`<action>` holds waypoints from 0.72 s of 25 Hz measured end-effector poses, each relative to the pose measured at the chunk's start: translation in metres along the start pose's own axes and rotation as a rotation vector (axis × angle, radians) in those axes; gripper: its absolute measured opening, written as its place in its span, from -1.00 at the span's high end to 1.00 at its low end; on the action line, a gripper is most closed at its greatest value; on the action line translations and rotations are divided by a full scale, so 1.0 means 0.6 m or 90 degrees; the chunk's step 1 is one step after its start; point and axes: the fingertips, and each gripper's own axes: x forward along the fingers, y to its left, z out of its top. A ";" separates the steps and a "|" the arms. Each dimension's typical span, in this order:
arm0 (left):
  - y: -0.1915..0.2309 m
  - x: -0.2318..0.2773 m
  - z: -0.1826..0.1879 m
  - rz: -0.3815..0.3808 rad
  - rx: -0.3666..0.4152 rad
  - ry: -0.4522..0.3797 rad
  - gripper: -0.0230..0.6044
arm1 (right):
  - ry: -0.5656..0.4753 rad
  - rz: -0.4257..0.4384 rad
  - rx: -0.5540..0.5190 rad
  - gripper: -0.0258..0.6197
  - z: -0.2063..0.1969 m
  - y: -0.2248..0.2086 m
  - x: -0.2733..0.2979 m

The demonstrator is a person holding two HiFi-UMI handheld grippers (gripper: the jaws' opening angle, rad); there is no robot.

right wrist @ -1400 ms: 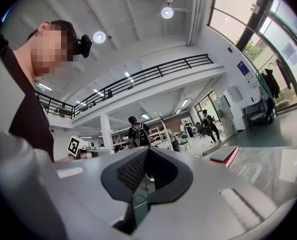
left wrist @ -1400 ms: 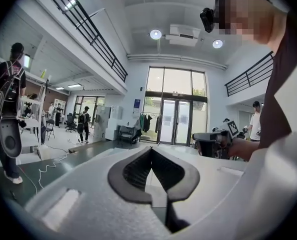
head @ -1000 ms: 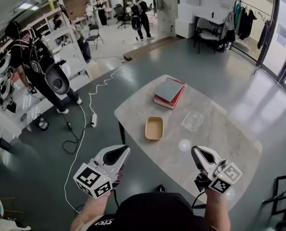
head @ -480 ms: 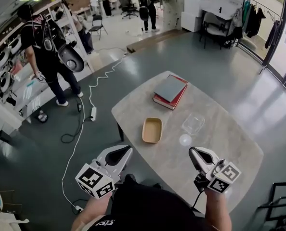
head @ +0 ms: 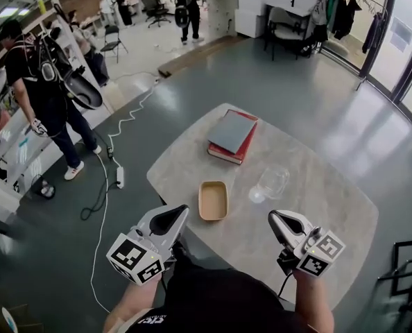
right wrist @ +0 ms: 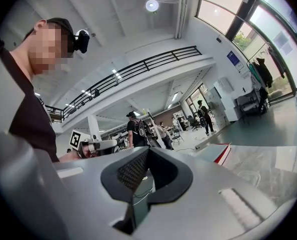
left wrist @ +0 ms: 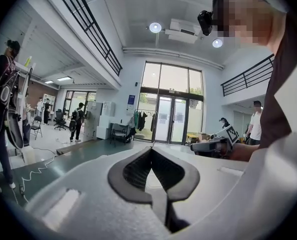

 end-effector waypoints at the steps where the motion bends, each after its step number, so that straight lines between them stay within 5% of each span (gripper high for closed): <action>1: 0.016 0.009 0.006 -0.007 0.003 0.003 0.92 | -0.003 -0.012 0.004 0.92 0.001 -0.008 0.013; 18: 0.327 0.025 0.047 -0.120 0.027 0.029 0.92 | -0.035 -0.120 -0.002 0.92 0.010 0.017 0.314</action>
